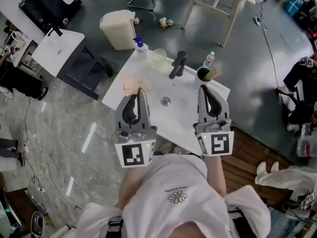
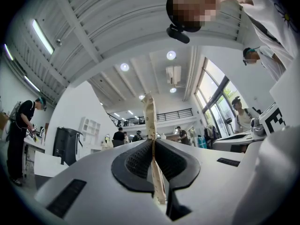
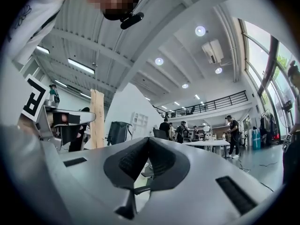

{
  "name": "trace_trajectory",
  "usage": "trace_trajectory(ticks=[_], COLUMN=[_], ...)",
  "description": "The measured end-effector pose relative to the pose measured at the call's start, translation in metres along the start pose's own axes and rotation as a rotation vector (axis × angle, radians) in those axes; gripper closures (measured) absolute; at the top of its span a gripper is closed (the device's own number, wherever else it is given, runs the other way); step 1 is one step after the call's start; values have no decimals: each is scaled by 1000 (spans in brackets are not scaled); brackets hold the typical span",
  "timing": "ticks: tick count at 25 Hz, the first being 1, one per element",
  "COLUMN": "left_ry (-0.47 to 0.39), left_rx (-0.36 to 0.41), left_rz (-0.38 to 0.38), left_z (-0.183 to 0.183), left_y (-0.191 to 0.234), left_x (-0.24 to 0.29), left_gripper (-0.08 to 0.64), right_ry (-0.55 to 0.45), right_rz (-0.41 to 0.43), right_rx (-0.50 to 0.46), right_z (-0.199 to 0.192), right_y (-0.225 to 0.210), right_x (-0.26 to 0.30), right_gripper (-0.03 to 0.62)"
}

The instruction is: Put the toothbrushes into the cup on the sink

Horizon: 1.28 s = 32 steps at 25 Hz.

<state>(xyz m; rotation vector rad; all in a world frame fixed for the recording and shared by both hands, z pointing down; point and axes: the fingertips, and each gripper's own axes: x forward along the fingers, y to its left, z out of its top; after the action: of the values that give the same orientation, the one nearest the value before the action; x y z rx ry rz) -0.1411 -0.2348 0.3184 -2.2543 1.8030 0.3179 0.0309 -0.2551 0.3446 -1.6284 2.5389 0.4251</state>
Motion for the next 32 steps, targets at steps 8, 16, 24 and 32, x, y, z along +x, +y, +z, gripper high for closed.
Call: trace_trajectory(ticks=[8,16,24,32], left_ry=[-9,-14,-23,6], left_rx=[6,8,22,57], left_rz=[12,4,12,31], left_z=[-1,0,-5,-23], left_y=[3,1,0,14], left_x=[1,3,5,22], left_gripper=[531,531,531,531], right_ry=[10,-10,-6,12], right_rz=[17,17,12,4], right_rx=[41,48,56,68], right_z=[-4,3,2,-6], right_y=[10,10,6,5], right_x=[1,4,10,17], right_gripper=[580,580,580,580])
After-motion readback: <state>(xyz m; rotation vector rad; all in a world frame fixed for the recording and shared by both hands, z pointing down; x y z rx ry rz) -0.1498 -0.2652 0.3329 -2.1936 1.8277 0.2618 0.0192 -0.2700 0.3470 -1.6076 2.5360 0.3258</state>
